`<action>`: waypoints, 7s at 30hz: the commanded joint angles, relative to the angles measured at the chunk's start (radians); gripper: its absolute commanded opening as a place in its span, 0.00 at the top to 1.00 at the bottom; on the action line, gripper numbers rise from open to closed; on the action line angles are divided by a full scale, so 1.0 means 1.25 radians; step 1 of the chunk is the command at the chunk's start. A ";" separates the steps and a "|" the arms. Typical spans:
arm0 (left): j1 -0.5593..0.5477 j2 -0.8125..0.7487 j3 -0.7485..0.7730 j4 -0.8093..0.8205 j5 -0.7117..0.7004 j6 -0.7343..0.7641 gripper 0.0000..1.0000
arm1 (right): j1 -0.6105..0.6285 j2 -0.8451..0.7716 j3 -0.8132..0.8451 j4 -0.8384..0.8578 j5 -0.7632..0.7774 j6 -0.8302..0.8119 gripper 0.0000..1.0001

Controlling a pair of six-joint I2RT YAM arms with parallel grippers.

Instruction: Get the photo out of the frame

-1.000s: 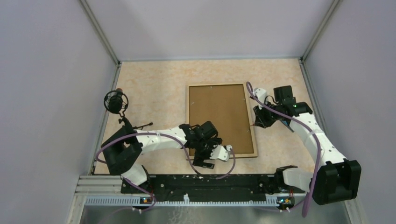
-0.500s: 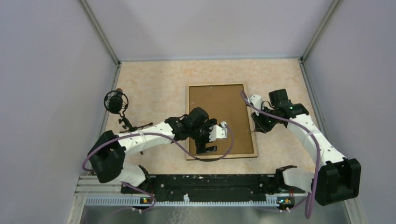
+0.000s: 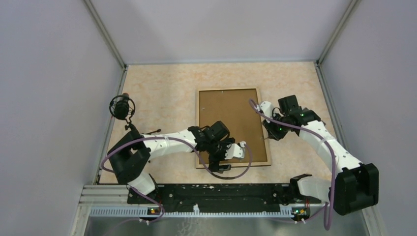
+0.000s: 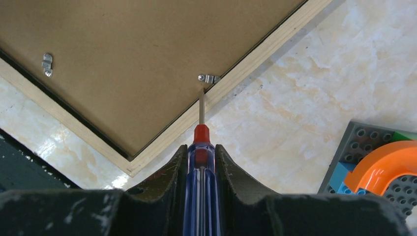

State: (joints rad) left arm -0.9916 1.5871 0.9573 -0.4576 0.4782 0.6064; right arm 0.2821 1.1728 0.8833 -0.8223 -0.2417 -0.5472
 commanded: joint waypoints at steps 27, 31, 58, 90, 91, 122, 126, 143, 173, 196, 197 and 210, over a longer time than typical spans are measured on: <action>-0.065 0.087 -0.006 -0.030 -0.031 0.077 0.11 | 0.021 -0.012 0.025 0.058 0.025 0.043 1.00; -0.066 0.099 0.000 -0.025 -0.037 0.063 0.11 | 0.021 -0.023 0.068 0.029 0.009 0.061 1.00; -0.063 0.123 0.002 -0.032 -0.051 0.073 0.12 | 0.034 0.030 0.013 0.035 0.056 0.048 1.00; -0.062 0.130 -0.003 -0.065 -0.045 0.118 0.21 | 0.056 0.075 -0.021 0.034 -0.081 -0.071 1.00; -0.062 0.131 -0.003 -0.067 -0.044 0.118 0.21 | 0.055 0.077 -0.017 0.025 -0.087 -0.078 1.00; -0.057 0.134 -0.003 -0.106 -0.027 0.145 0.28 | 0.053 0.044 -0.056 0.206 0.028 -0.042 1.00; -0.056 0.134 -0.003 -0.105 -0.023 0.144 0.28 | 0.053 0.029 -0.069 0.223 0.050 -0.037 1.00; -0.056 0.138 0.000 -0.108 -0.026 0.142 0.28 | 0.053 0.046 -0.053 0.085 -0.052 -0.054 1.00; -0.055 0.147 -0.030 -0.095 -0.073 0.144 0.35 | 0.053 0.020 0.017 0.028 -0.125 -0.001 1.00; 0.123 -0.021 0.000 -0.259 -0.064 0.247 0.31 | -0.091 0.043 0.150 0.216 -0.168 0.191 1.00; 0.122 -0.024 0.019 -0.238 -0.047 0.211 0.28 | -0.091 0.049 0.157 0.221 -0.166 0.197 1.00; -0.007 0.115 0.174 -0.016 -0.015 0.030 0.21 | -0.103 0.083 0.203 0.224 -0.155 0.213 1.00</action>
State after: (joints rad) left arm -0.9115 1.6238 1.1271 -0.5446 0.4778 0.6670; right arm 0.1642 1.2587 1.0592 -0.5667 -0.4423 -0.2832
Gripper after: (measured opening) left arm 0.801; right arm 0.215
